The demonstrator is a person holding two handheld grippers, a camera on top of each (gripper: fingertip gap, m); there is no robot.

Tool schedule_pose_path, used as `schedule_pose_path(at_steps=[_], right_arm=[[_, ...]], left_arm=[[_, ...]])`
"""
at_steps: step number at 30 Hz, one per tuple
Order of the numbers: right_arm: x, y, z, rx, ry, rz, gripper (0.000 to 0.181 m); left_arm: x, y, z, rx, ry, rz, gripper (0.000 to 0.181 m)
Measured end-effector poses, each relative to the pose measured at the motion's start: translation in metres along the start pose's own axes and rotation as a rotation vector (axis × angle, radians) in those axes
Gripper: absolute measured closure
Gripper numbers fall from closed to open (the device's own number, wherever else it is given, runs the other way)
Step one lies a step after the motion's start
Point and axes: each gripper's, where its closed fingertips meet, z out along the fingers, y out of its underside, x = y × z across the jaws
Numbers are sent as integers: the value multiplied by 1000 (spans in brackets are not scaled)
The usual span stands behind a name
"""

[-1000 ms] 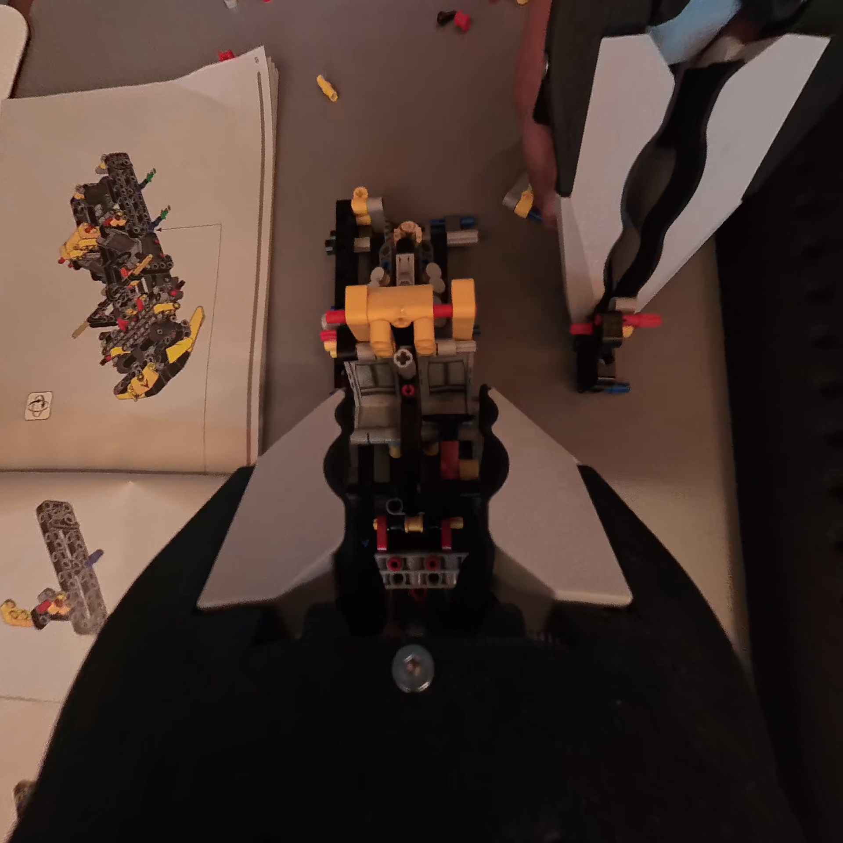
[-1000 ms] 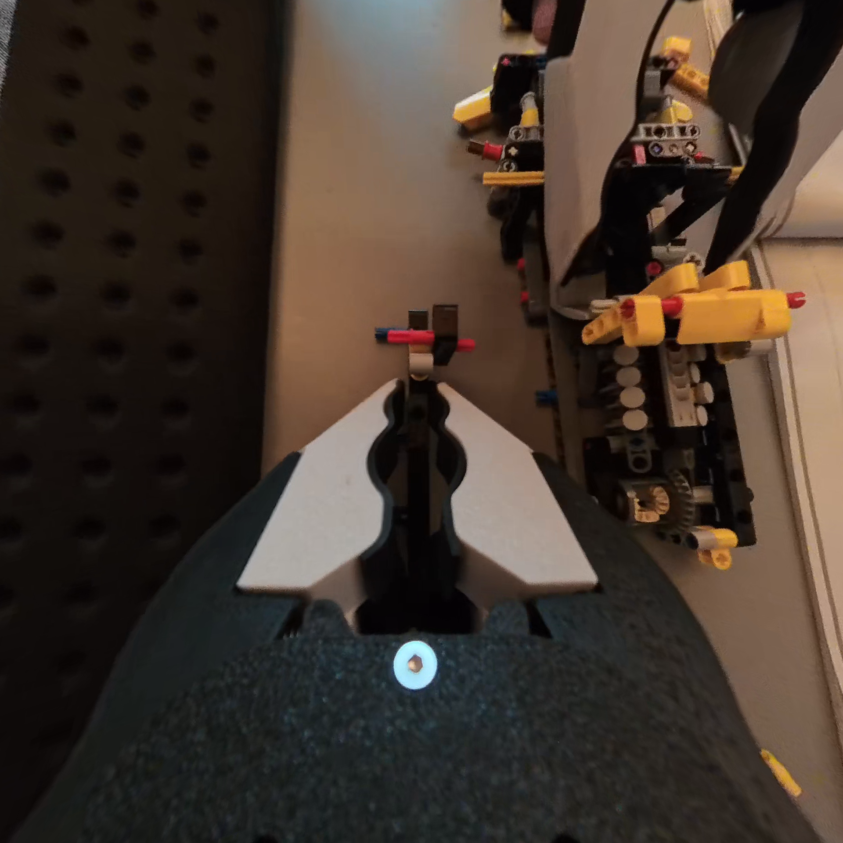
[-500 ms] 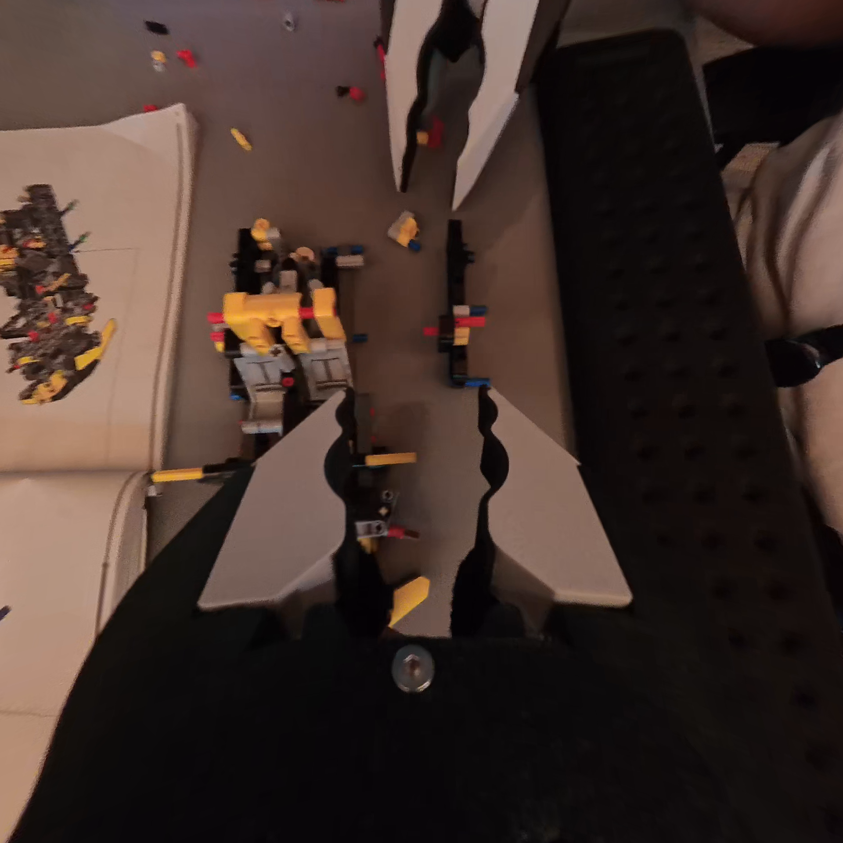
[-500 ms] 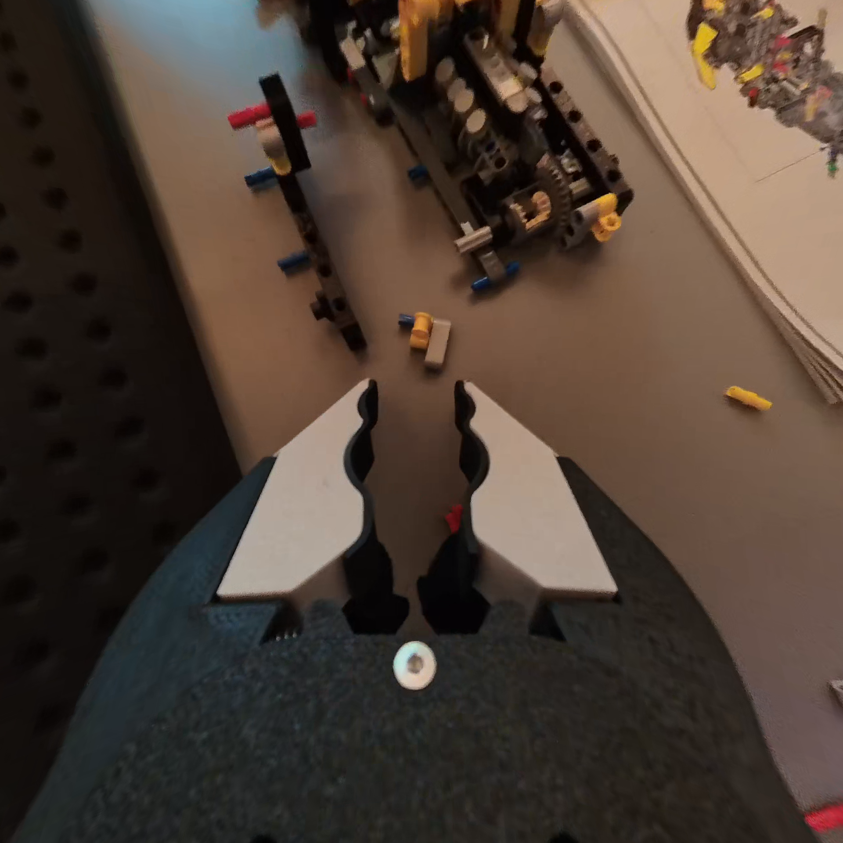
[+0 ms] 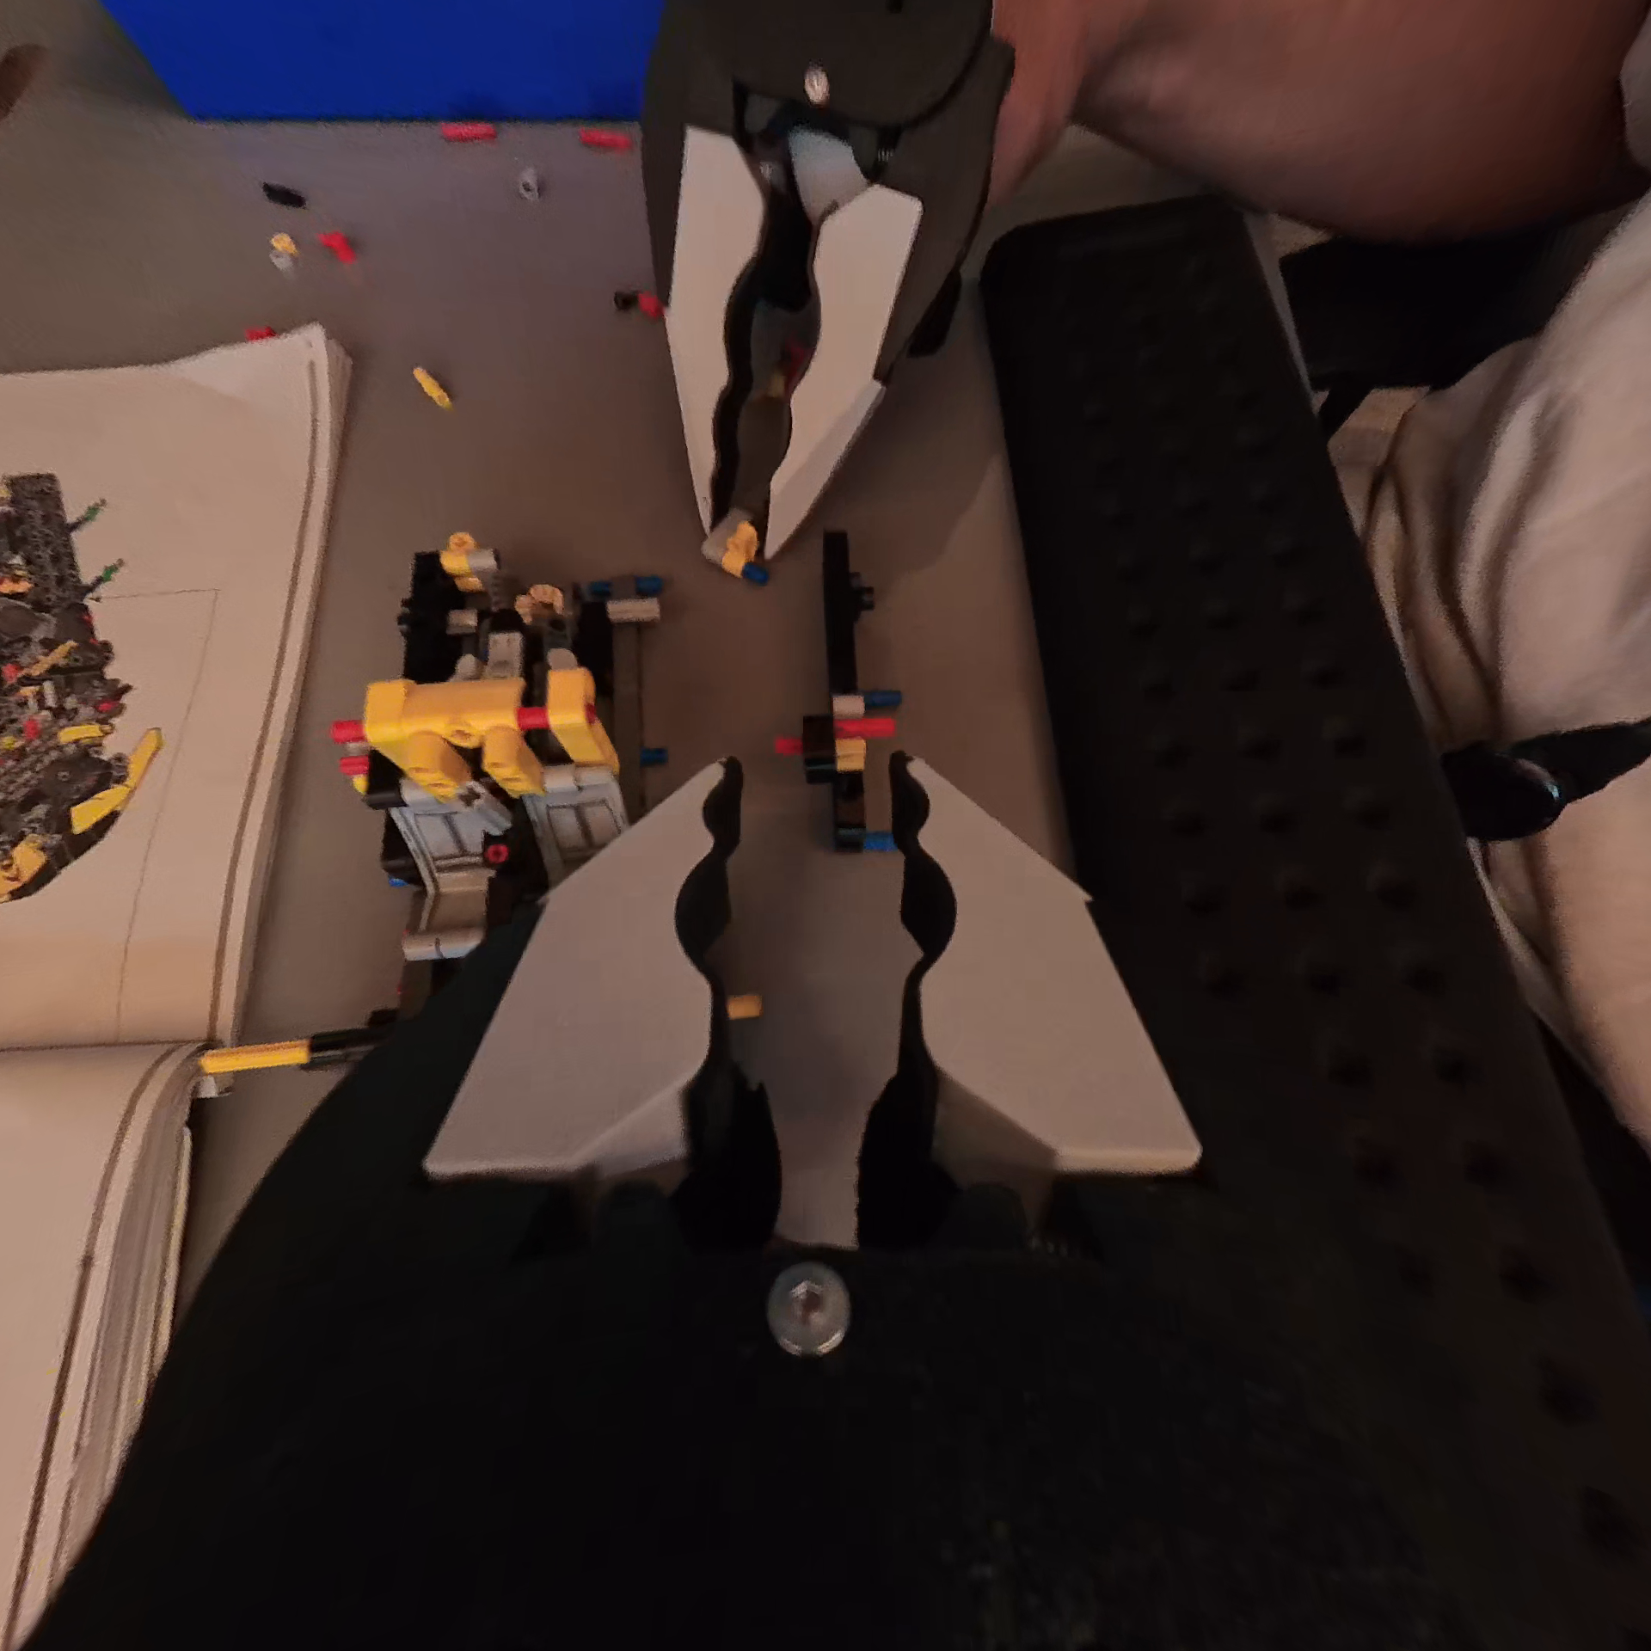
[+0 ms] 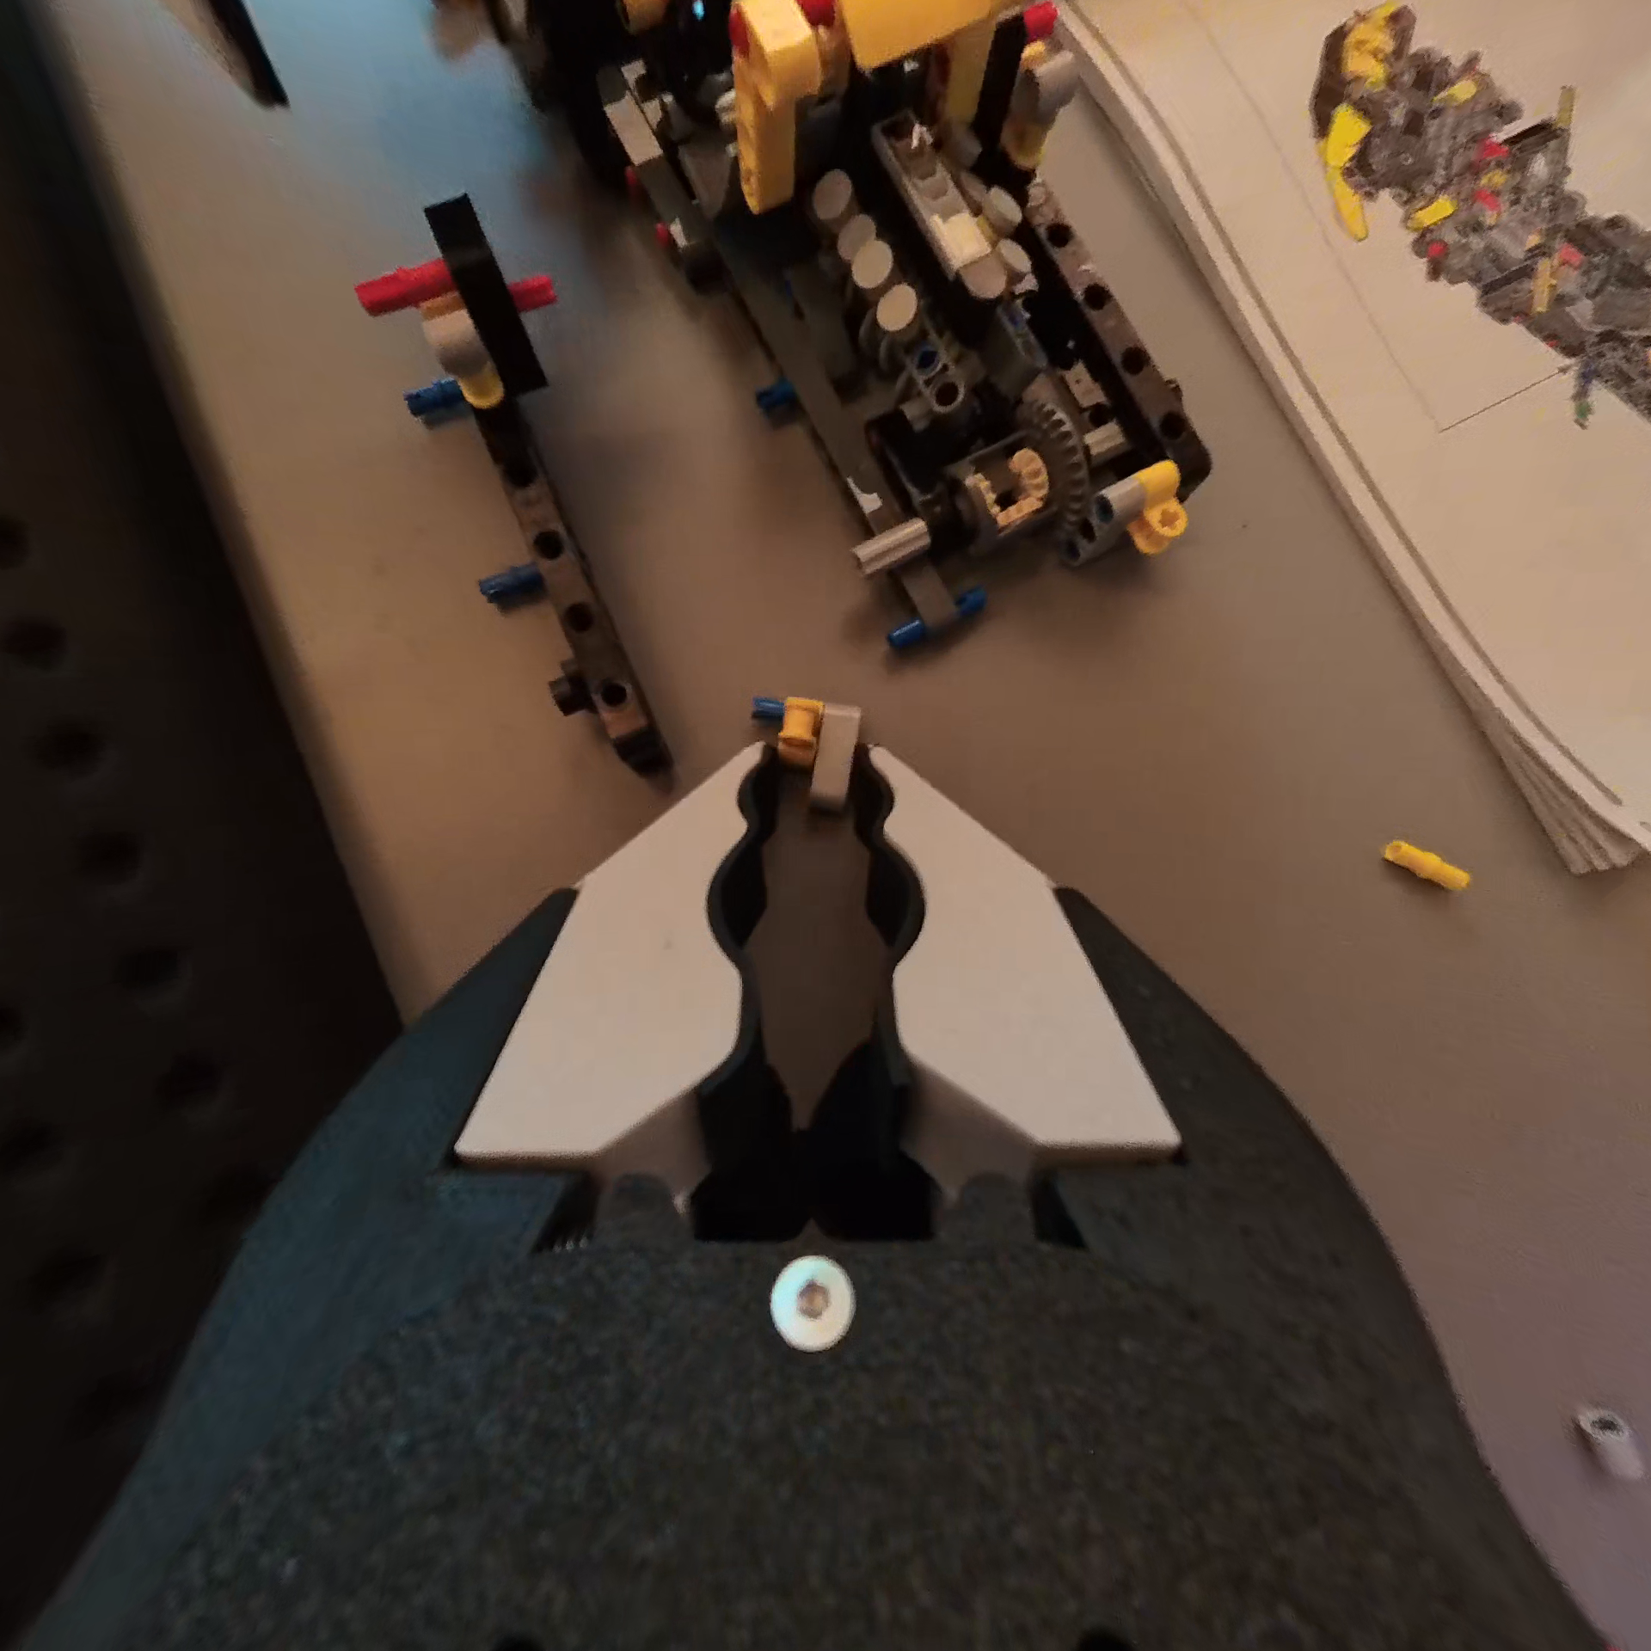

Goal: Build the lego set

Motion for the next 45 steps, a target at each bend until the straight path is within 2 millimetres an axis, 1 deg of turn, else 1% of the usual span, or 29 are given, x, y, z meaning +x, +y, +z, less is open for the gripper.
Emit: schedule_pose_path(at_steps=[1,2,4,6,7,9,12,13,15,18,20,21,22,25,27,29,31,33,35,37,39,41,43,45], right_arm=[[2,-5,-3,23,28,-15,166],[1,-14,-9,65,51,-41,166],[-8,-40,-23,183,102,-139,166],[-19,-62,-34,249,163,-225,166],[-27,-71,-38,273,173,-265,166],[-39,-87,-44,320,208,-324,166],[-50,-103,-51,374,235,-377,166],[-49,-102,-49,356,249,-390,166],[-45,-101,-48,332,285,-417,166],[-47,-101,-47,351,277,-401,166],[-46,-103,-49,383,280,-377,165],[-45,-103,-50,394,283,-370,166],[-43,-103,-51,406,296,-360,170],[-33,-98,-51,425,309,-306,167],[-36,-89,-40,399,228,-239,156],[-48,-79,-24,353,84,-163,149],[-60,-74,-10,335,-34,-88,138],[-63,-71,2,286,-93,-50,134],[-65,-71,9,247,-129,-32,133],[-66,-76,11,236,-146,-44,135],[-63,-82,10,231,-132,-88,146],[-61,-87,10,222,-130,-138,151],[-65,-88,12,194,-168,-178,151],[-65,-89,13,187,-192,-193,150]], left_arm=[[-1,-7,-1,38,-8,-20,148],[-3,-16,-1,82,-13,-52,148],[-7,-34,1,165,-28,-152,148],[-8,-47,6,227,-19,-245,148],[-6,-50,8,244,-4,-274,148],[3,-53,12,255,68,-315,148],[12,-53,16,271,151,-373,148],[14,-53,16,277,175,-386,153],[16,-53,14,288,202,-391,175],[18,-53,13,293,223,-396,176],[15,-54,10,305,230,-419,177],[12,-54,8,308,220,-425,177],[8,-53,5,311,199,-417,177],[-9,-54,-10,336,117,-381,177],[-25,-51,-24,334,24,-347,177],[-35,-46,-38,311,-39,-304,177],[-33,-41,-46,287,-24,-286,177],[-28,-32,-49,245,-1,-266,177],[-20,-23,-47,208,31,-259,177],[-15,-13,-42,166,37,-258,177],[-14,-3,-34,113,-2,-239,177],[-16,0,-27,77,-50,-219,177],[-19,-1,-18,50,-109,-205,177],[-16,1,-8,10,-139,-168,177]])
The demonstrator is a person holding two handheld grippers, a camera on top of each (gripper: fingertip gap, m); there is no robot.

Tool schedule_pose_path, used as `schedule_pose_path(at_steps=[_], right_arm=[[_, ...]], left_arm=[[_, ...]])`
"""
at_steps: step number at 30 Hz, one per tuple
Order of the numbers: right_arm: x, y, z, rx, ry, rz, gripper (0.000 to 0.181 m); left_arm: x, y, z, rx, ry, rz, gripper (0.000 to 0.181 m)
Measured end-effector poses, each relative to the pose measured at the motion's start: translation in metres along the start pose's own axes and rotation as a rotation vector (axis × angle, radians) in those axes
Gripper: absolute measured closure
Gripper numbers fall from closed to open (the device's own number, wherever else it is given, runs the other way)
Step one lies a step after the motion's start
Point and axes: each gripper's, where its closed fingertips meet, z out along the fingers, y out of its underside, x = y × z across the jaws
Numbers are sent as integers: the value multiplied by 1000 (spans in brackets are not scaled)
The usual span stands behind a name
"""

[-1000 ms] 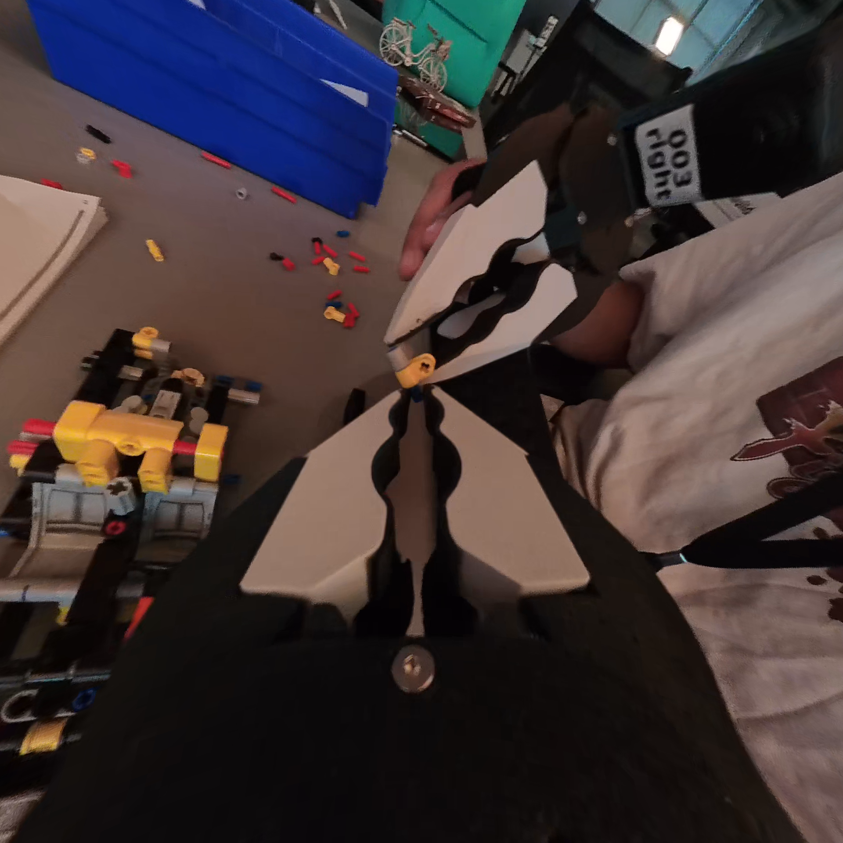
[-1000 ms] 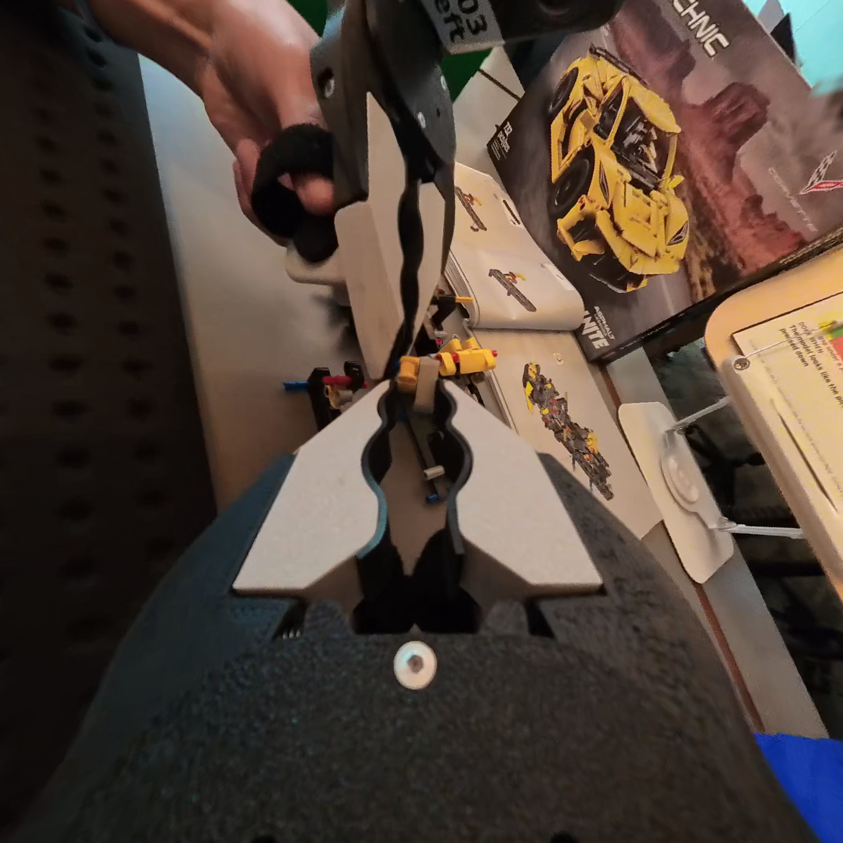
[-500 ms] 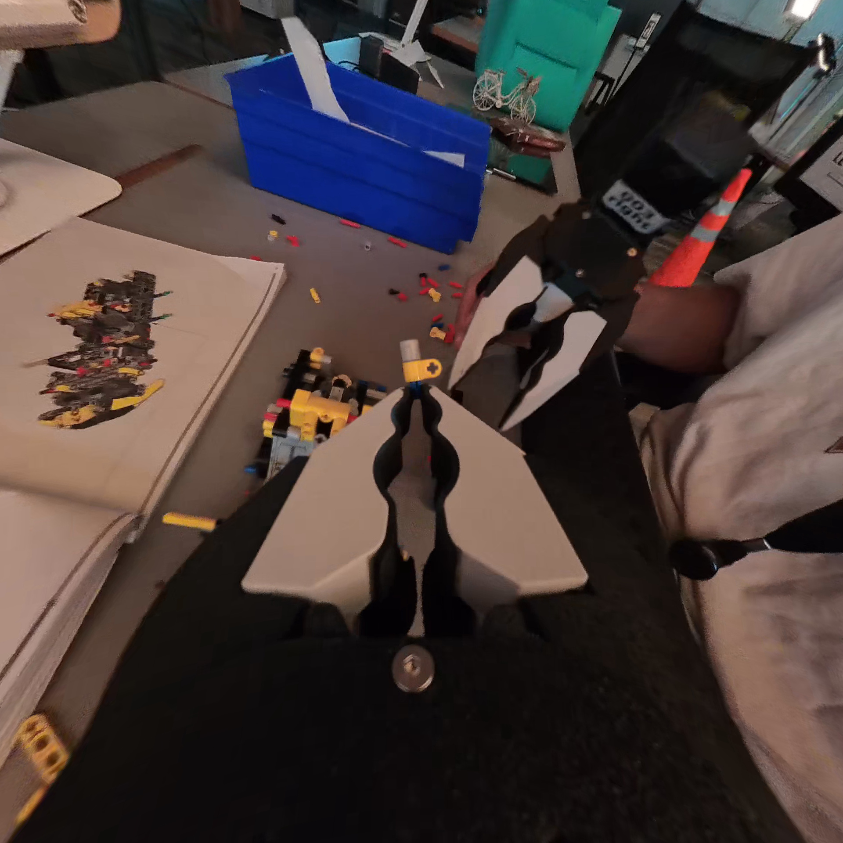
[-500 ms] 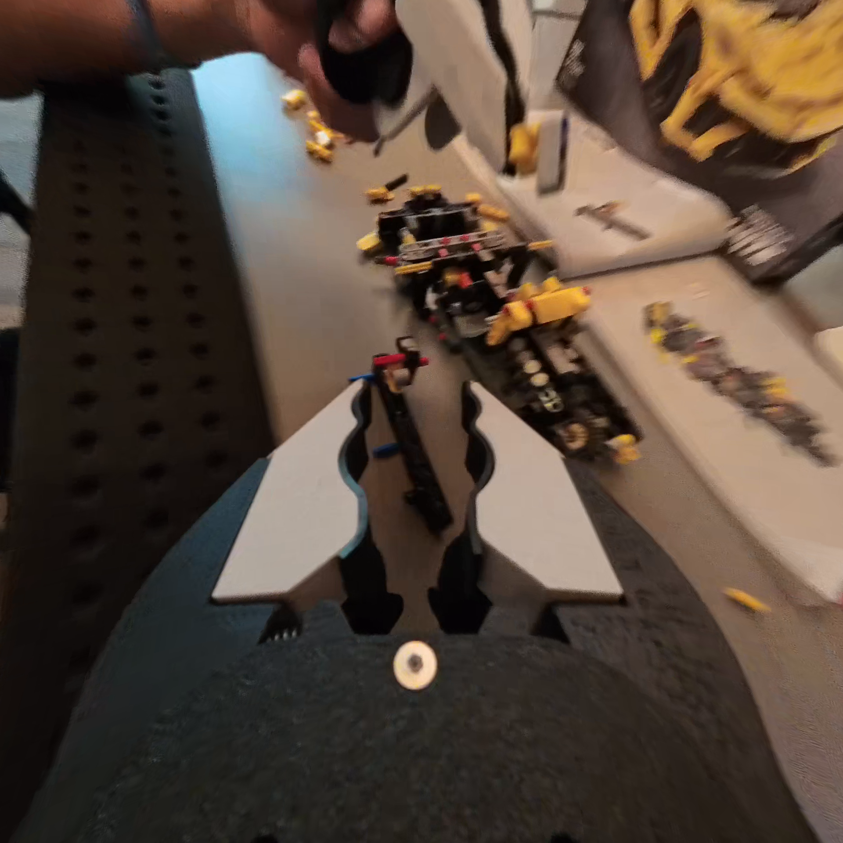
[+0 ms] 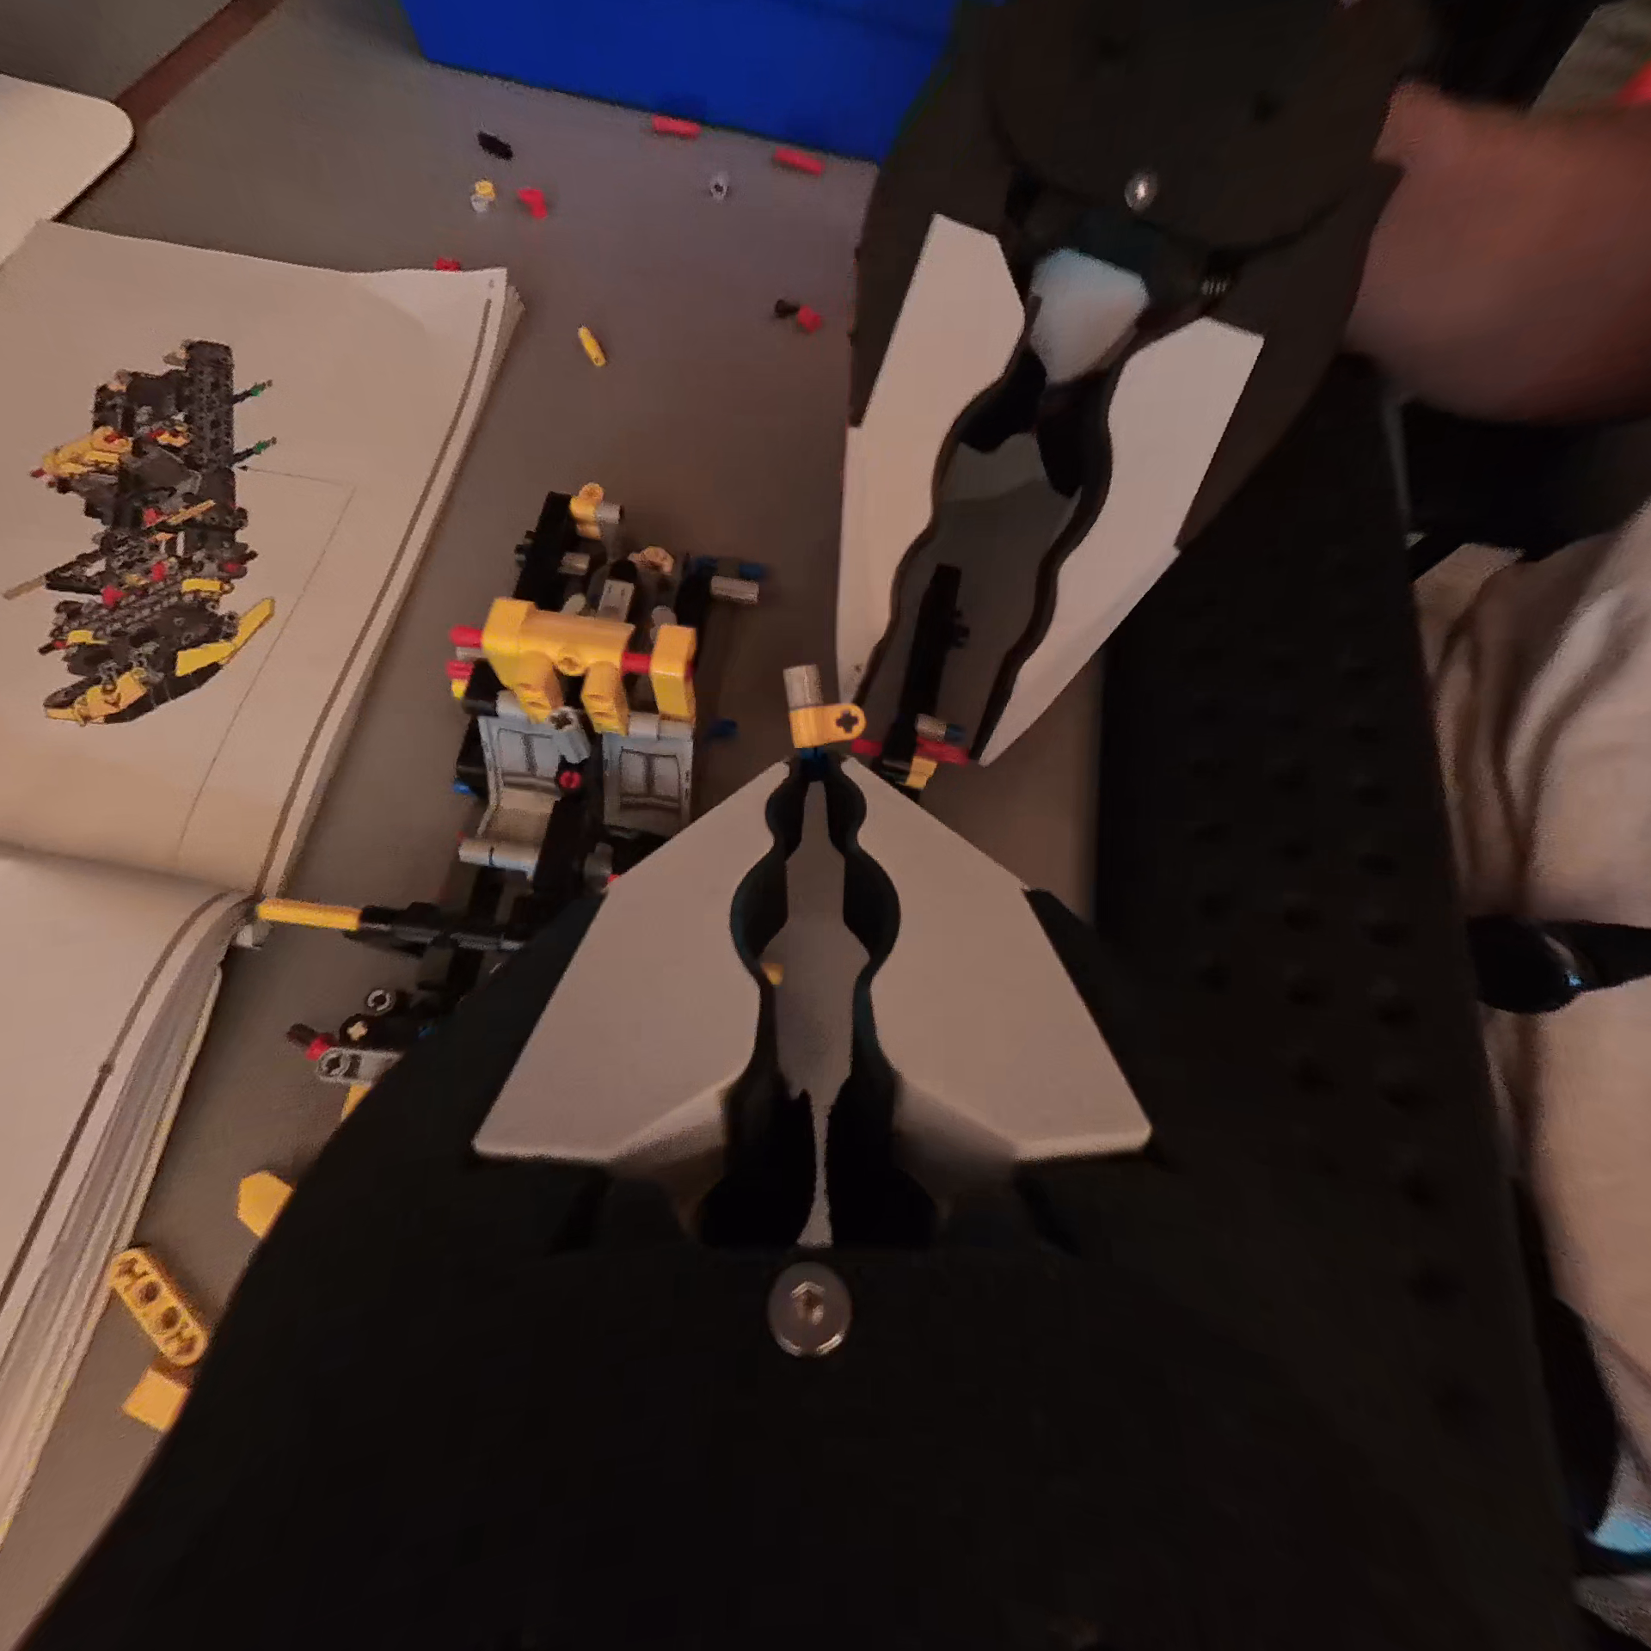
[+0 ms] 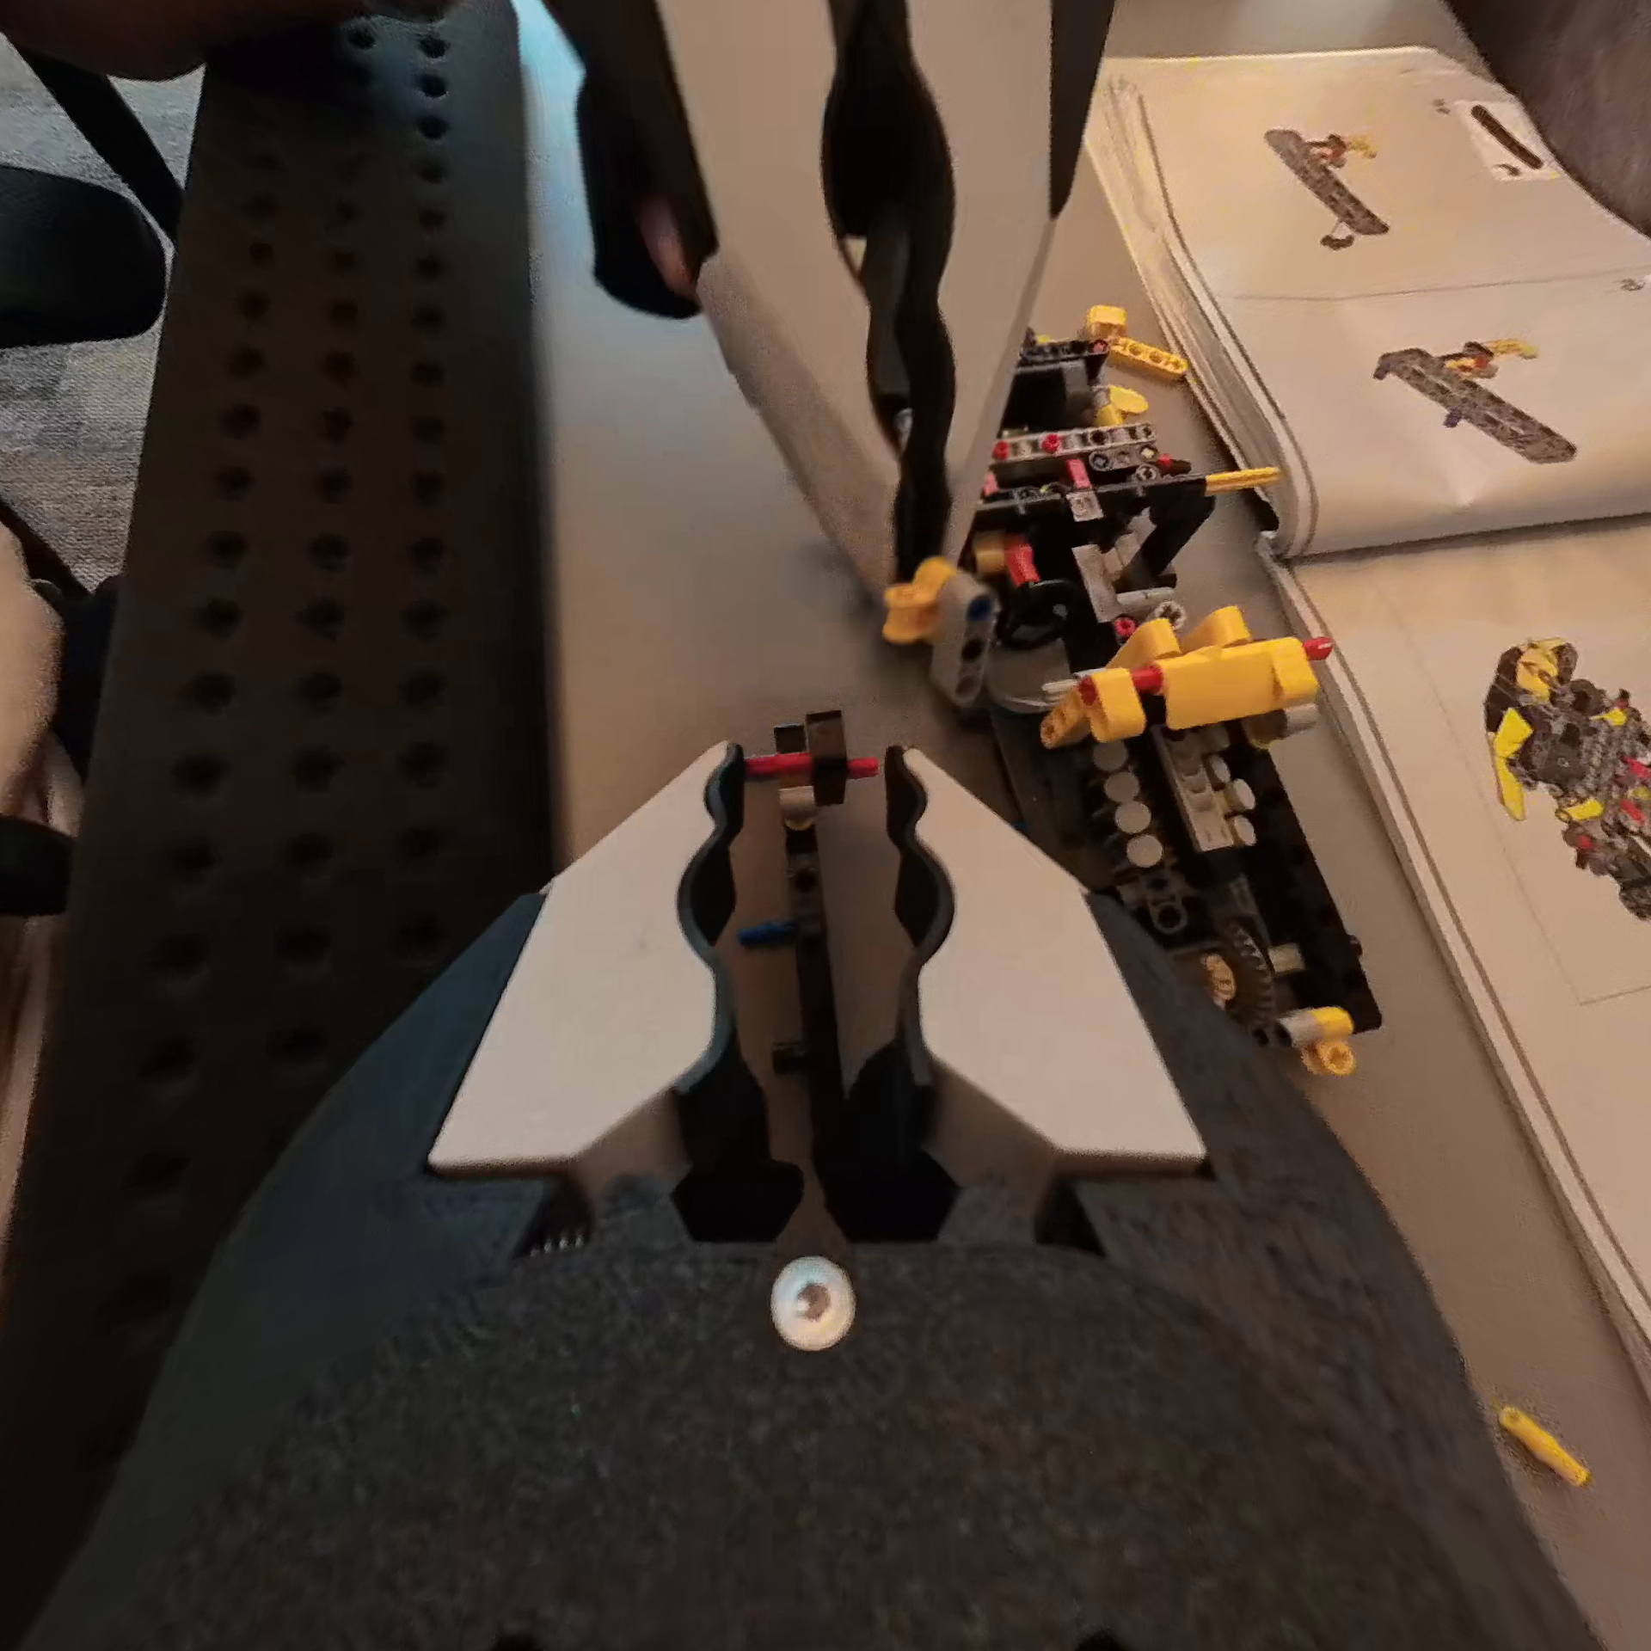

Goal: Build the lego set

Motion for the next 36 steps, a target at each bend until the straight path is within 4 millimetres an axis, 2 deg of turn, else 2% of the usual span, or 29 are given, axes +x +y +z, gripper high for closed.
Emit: schedule_pose_path(at_steps=[4,11,17,20,30,36], right_arm=[[-3,1,0,29,-48,32,150],[-6,8,8,27,-68,64,146],[-3,10,7,42,-83,107,156],[-2,11,4,59,-89,125,154],[-3,4,2,110,-100,118,153],[0,6,7,84,-49,56,156]], left_arm=[[6,10,11,-59,-37,68,177],[5,18,16,-80,-18,35,177],[9,17,19,-66,24,-27,177],[3,20,19,-88,-6,-45,177],[5,21,12,-108,14,-136,177],[15,14,5,-83,51,-180,177]])
